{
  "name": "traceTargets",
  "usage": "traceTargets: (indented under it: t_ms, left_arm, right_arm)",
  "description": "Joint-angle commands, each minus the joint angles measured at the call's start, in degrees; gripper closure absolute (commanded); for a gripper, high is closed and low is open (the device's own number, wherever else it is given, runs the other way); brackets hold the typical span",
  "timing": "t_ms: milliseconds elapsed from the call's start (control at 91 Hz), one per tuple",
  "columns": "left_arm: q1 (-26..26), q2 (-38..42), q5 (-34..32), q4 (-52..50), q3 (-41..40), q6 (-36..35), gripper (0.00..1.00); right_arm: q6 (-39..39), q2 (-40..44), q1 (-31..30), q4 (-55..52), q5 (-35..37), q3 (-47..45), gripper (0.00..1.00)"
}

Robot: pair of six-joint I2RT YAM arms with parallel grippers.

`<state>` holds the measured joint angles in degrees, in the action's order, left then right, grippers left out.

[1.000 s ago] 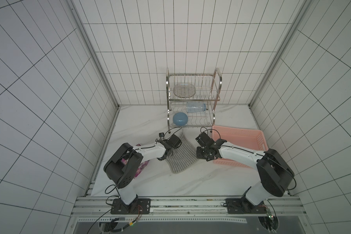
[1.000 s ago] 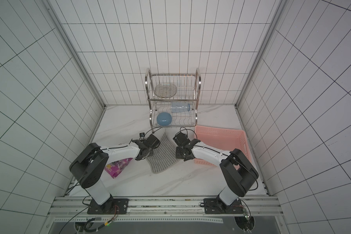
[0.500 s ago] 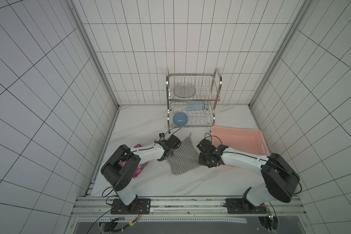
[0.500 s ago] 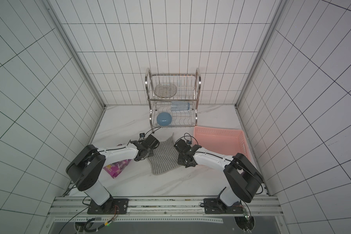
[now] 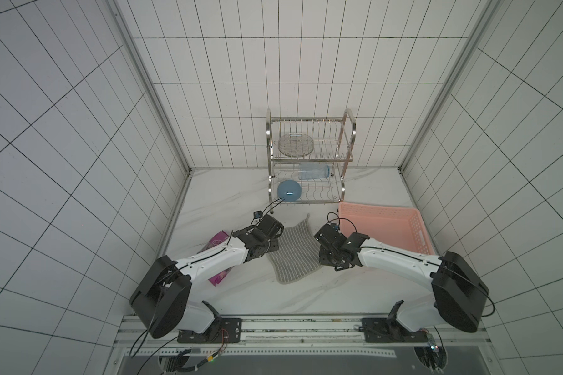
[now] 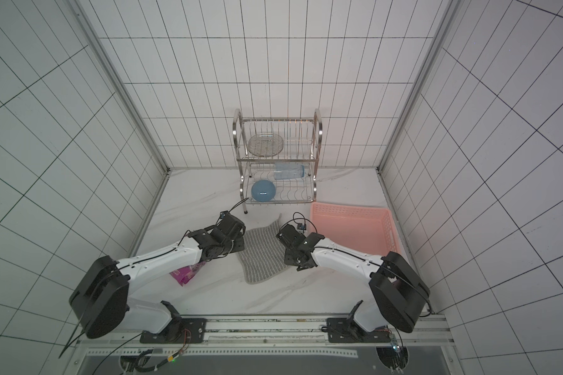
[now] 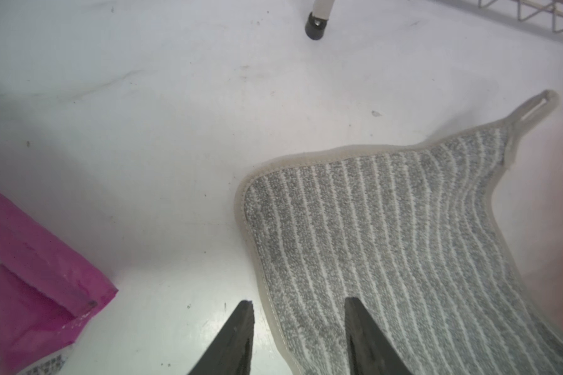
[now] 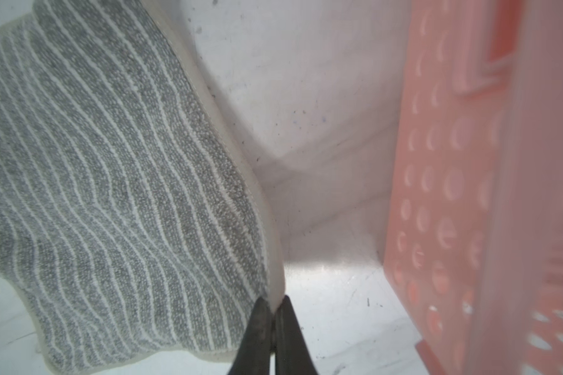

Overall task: Fold the square dishcloth
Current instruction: Flatten out the cleaning item at the center of the board.

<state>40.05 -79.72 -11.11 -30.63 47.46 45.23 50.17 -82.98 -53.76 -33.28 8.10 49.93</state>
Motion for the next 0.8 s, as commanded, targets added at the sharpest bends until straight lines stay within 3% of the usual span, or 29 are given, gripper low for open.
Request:
traceTargets:
  t_ms: [0,209,451,792]
  left_arm:
    - [1.6,2.5,7.1,0.7,-2.9,0.7,0.52]
    - [6.6,9.6,9.1,1.9,-9.7,1.2,0.53]
    - [17.0,18.1,5.4,16.2,-20.1,-6.5,0.56]
    - [24.7,9.9,-4.7,19.0,-21.2,-14.0,0.56]
  right_arm:
    - [-0.1,1.6,-0.7,-2.3,0.4,0.4,0.93]
    - [0.9,1.7,-1.5,-2.0,-0.1,0.0,0.93]
    - [1.5,0.7,-1.5,-1.2,-0.6,-0.1,0.93]
    - [1.9,1.9,-1.5,-2.1,-0.2,-0.7,0.93]
